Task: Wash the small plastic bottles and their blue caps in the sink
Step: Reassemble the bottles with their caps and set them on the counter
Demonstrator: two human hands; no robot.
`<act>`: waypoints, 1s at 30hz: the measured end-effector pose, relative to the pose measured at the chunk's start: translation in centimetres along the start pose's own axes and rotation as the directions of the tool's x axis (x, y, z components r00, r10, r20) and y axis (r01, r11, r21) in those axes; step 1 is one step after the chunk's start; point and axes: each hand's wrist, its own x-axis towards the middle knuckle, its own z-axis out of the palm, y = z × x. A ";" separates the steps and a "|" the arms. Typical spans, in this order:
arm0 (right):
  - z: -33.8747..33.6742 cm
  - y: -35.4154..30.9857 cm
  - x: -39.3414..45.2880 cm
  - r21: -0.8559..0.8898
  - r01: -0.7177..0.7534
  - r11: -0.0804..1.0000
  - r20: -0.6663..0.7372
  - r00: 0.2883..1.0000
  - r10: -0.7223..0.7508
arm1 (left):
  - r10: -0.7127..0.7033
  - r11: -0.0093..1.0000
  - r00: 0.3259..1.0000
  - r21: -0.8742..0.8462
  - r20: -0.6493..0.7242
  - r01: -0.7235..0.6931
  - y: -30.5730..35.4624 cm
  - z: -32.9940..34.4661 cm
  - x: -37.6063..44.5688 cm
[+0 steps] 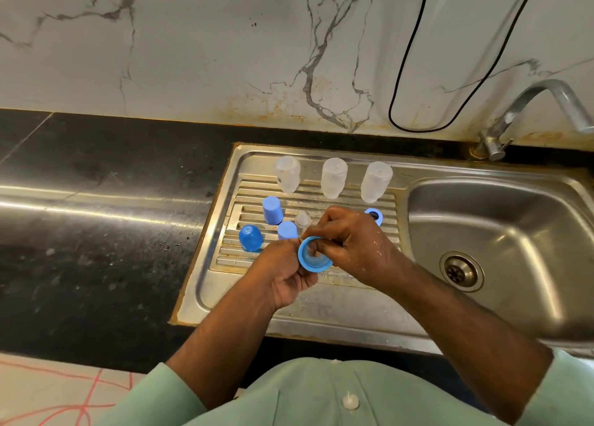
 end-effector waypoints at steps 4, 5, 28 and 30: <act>0.5 -0.5 0.5 0.068 -0.196 0.978 -0.013 0.980 0.197 | 0.225 0.973 0.970 -0.027 -0.090 -0.228 -0.7 0.0 0.3; 0.3 -0.6 0.6 0.107 -0.232 0.967 0.019 0.973 0.231 | 0.206 0.976 0.976 -0.061 -0.078 -0.211 -0.7 -0.1 0.4; 1.8 -1.4 1.1 0.318 -0.403 0.858 -0.063 0.894 0.443 | 0.060 0.963 0.995 -0.266 0.077 -0.037 -0.3 -0.2 0.9; 2.0 -1.7 1.0 0.342 -0.411 0.845 -0.109 0.876 0.469 | 0.095 0.960 0.995 -0.268 0.041 -0.080 -0.3 0.1 0.8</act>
